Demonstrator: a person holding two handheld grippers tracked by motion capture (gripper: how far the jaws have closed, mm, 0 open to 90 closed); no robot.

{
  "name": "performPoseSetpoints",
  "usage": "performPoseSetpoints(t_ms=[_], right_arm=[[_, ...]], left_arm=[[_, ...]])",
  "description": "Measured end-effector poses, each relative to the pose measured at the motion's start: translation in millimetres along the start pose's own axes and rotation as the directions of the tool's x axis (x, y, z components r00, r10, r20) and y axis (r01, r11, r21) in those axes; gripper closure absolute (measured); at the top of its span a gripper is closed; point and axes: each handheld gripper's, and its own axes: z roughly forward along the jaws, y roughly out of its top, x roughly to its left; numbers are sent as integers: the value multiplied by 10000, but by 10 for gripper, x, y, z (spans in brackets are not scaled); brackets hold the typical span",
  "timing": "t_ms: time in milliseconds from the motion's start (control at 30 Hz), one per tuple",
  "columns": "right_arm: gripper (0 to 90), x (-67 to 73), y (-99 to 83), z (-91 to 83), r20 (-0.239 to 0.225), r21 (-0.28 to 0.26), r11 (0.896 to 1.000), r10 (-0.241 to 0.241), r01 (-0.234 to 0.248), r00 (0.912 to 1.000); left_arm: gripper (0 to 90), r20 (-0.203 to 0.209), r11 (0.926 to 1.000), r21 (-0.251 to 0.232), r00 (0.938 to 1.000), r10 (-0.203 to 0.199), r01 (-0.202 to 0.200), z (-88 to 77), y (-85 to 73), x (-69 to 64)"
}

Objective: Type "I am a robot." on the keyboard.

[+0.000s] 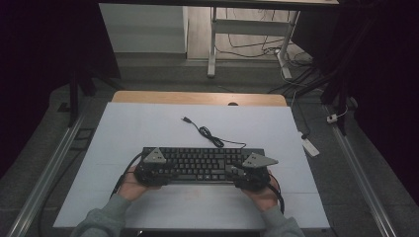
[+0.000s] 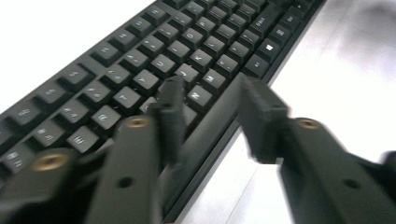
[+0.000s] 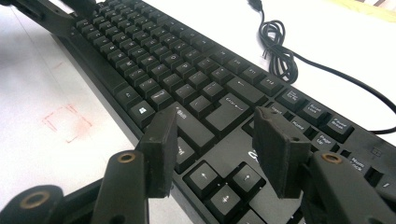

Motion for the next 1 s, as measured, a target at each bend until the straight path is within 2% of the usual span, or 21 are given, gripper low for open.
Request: performPoseSetpoints(t_ms=[200, 367, 833, 1000], right_arm=[[504, -20, -8, -15, 34, -74, 10000, 24, -24, 10000], [503, -18, -9, -9, 11, -34, 10000, 18, -18, 10000], [502, -16, -14, 8, 8, 36, 10000, -32, 32, 10000], [502, -16, -16, 14, 17, 59, 10000, -18, 18, 10000]], left_arm=[[388, -178, 9985, -257, 9986, -489, 484, -124, 3, 62], [318, -337, 9964, -342, 9964, -782, 771, -185, -5, 103], [274, -422, 9963, -310, 9957, -819, 806, -243, -31, 142], [273, -659, 9948, -275, 9928, -999, 983, -256, -51, 179]])
